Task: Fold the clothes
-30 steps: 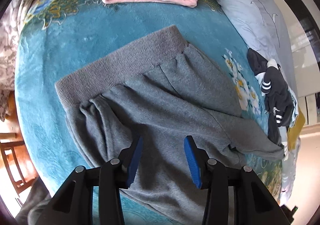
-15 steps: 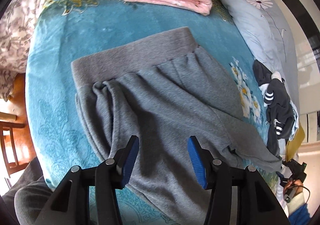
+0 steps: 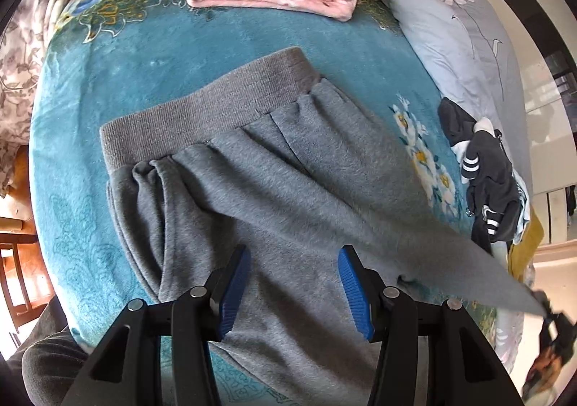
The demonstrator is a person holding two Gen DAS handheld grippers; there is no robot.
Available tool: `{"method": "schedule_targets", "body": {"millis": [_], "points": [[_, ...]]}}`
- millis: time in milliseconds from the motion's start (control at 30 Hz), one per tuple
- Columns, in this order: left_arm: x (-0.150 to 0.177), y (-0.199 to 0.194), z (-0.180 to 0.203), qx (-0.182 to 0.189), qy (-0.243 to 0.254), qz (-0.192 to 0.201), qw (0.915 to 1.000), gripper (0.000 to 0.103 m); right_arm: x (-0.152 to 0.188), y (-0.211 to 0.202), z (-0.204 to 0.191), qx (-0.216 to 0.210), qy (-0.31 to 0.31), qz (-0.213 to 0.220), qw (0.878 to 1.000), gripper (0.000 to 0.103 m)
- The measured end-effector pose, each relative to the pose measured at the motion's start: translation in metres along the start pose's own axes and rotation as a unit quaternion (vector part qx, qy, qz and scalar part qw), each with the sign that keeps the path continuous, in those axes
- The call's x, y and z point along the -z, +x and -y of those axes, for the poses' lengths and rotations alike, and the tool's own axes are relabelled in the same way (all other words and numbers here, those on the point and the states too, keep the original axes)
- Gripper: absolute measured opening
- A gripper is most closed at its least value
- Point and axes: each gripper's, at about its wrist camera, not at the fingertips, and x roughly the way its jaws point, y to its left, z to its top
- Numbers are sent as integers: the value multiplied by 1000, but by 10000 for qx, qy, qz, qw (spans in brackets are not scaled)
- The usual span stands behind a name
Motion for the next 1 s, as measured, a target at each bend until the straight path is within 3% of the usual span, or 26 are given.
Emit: {"method": "schedule_targets", "body": {"millis": [67, 167, 267, 367, 433, 500, 567, 767, 833, 867, 1000], "points": [[1, 4, 1, 48, -18, -70, 10000, 55, 29, -4, 29, 307, 48, -218, 9993, 5], [5, 12, 4, -11, 81, -244, 9997, 55, 82, 19, 85, 1111, 411, -1107, 9868, 5], [10, 12, 6, -83, 199, -317, 9993, 55, 127, 29, 136, 1250, 1338, -1461, 9722, 5], [11, 7, 3, -60, 157, -272, 9995, 55, 126, 25, 143, 1233, 1439, -1390, 9720, 8], [11, 4, 1, -41, 99, -210, 9997, 55, 117, 18, 144, 1253, 1333, -1173, 9761, 18], [11, 4, -1, 2, 22, -185, 9998, 55, 108, 15, 150, 1296, 1306, -938, 9784, 47], [13, 5, -3, 18, -16, -181, 9998, 55, 98, 13, 160, 1393, 1406, -760, 9773, 52], [17, 6, -10, -9, -115, -186, 9998, 55, 88, 48, 182, 1436, 2225, -865, 9604, 52], [15, 6, -12, -25, -155, -159, 9998, 55, 84, 53, 175, 1512, 2302, -817, 9579, 35], [13, 6, -13, -17, -165, -144, 9998, 55, 82, 54, 170, 1599, 2201, -838, 9586, 19], [0, 3, -14, -5, -137, -59, 9999, 55, 66, 51, 149, 1843, 1467, -647, 9697, 12]]}}
